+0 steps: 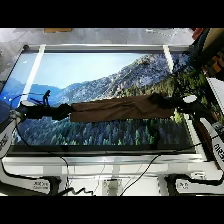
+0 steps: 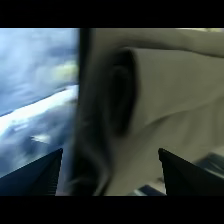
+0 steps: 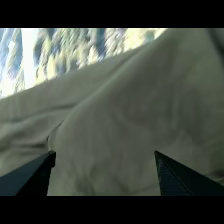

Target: Fold the clothes and pants, and hang the long-sleeved shirts on hangers.

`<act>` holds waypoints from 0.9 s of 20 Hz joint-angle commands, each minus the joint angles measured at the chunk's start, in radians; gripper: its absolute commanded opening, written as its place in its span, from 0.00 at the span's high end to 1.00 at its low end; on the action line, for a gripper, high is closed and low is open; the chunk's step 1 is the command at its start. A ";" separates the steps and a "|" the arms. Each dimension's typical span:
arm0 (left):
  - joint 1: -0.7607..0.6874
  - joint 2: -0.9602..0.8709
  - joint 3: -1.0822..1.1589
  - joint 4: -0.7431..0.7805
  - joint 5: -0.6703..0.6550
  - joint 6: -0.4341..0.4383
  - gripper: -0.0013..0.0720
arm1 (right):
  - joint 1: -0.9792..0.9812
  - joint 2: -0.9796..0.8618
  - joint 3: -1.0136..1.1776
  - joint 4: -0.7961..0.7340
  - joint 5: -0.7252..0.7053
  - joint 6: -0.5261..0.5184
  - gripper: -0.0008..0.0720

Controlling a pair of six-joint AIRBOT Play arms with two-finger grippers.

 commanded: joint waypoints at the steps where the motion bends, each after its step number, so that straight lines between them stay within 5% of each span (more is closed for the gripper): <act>1: -0.019 -0.084 0.063 -0.021 -0.055 0.066 0.07 | 0.001 -0.001 0.001 -0.001 0.100 -0.064 0.05; 4: -0.064 -0.085 0.063 -0.036 -0.025 0.108 0.49 | 0.025 -0.001 0.017 -0.005 0.143 -0.095 0.10; 5: -0.081 -0.085 0.063 -0.036 -0.025 0.108 0.63 | 0.043 -0.001 0.031 -0.005 0.149 -0.095 0.21; 6: -0.096 -0.085 0.063 -0.038 -0.029 0.108 0.89 | 0.068 -0.001 0.050 -0.005 0.149 -0.095 0.39; 7: -0.107 -0.085 0.068 -0.042 -0.060 0.105 0.97 | 0.097 -0.001 0.073 -0.005 0.148 -0.096 0.63; 9: -0.111 -0.078 0.094 -0.043 -0.163 0.104 0.97 | 0.156 -0.001 0.124 -0.006 0.143 -0.099 0.97; 12: -0.076 -0.001 0.141 -0.023 -0.274 0.059 0.97 | 0.261 -0.001 0.190 -0.050 0.079 -0.048 0.97; 18: -0.046 0.355 0.156 0.199 -0.269 -0.070 0.97 | 0.519 -0.068 0.221 -0.108 -0.140 0.190 0.97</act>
